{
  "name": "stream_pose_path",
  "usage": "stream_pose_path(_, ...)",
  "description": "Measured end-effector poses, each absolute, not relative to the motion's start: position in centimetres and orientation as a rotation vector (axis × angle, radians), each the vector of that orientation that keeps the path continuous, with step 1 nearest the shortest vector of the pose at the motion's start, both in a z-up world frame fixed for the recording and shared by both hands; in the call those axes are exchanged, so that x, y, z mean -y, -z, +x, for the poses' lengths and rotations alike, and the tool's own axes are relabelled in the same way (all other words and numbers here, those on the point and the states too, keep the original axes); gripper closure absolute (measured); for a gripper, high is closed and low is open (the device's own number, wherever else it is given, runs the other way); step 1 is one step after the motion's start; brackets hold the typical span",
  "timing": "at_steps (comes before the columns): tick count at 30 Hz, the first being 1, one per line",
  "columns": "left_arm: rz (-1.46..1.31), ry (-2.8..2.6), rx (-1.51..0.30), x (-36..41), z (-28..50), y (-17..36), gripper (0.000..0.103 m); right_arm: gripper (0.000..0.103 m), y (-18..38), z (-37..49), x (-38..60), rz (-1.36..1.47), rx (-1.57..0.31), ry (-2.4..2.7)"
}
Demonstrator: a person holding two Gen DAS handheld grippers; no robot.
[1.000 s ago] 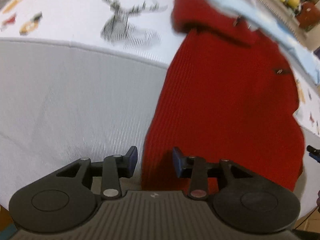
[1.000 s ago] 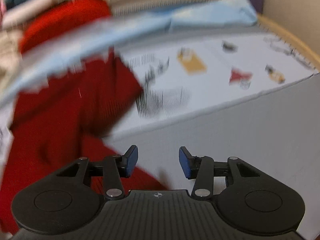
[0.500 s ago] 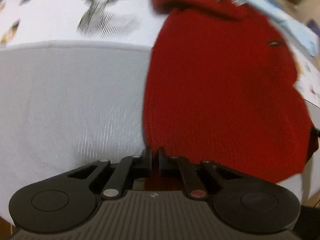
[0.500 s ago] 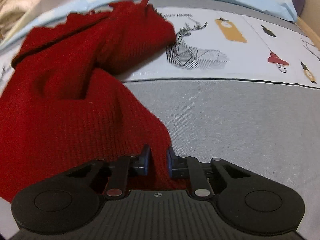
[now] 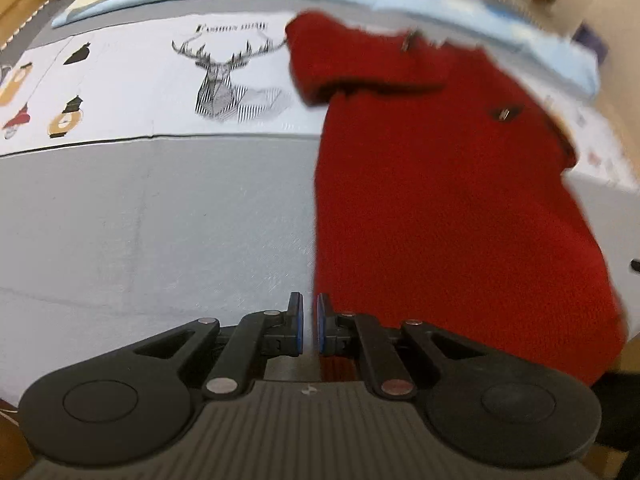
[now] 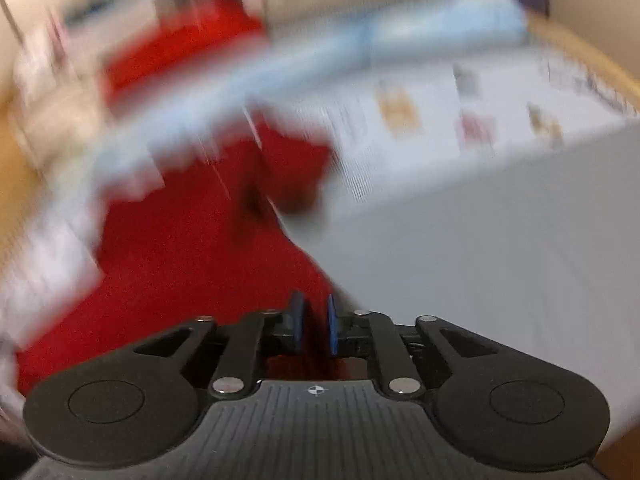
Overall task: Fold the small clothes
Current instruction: 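Lift and shake the sweater with both tools, then lay it flat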
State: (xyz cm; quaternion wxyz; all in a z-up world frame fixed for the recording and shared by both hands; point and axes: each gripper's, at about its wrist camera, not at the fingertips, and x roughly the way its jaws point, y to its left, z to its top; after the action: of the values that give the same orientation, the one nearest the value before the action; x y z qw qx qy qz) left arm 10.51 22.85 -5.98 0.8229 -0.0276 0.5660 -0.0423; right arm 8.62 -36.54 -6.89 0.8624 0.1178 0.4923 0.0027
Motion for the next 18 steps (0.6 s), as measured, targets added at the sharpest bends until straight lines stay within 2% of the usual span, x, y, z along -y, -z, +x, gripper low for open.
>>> stream_pose_path(2, -0.043, 0.093, -1.228, -22.6, 10.4, 6.5, 0.091, 0.081, 8.7, 9.2, 36.1, 0.156, -1.097, 0.053)
stream_pose_path(4, -0.009, 0.126, -1.237, -21.4, 10.9, 7.1, 0.090, 0.060, 9.4, 9.7, 36.0, 0.170, -1.108, 0.044)
stream_pose_path(6, 0.015, 0.158, -1.250, -20.5, 10.7, 8.0, 0.085, 0.053, 10.4, 10.6, 35.5, 0.183, -1.116, 0.039)
stream_pose_path(10, 0.087, 0.193, -1.279, -18.2, 10.8, 9.6, 0.083, 0.054, 13.6, 10.8, 33.1, 0.115, -1.192, 0.011)
stream_pose_path(11, 0.102, 0.190, -1.284, -17.6, 10.8, 9.8, 0.083, 0.058, 14.4, 10.0, 32.7, 0.101, -1.209, 0.007)
stream_pose_path(12, 0.110, 0.187, -1.283, -17.2, 11.0, 9.8, 0.083, 0.078, 15.1, 9.9, 32.2, 0.091, -1.235, -0.014)
stream_pose_path(13, 0.107, 0.184, -1.271, -16.9, 11.2, 9.6, 0.083, 0.084, 15.5, 9.8, 31.4, 0.064, -1.245, -0.058)
stream_pose_path(16, 0.047, 0.166, -1.220, -16.5, 12.0, 8.4, 0.083, 0.084, 14.8, 9.6, 30.0, -0.051, -1.241, -0.096)
stream_pose_path(18, 0.013, 0.140, -1.188, -16.2, 12.9, 7.7, 0.083, 0.080, 13.8, 9.7, 30.2, -0.031, -1.220, -0.076)
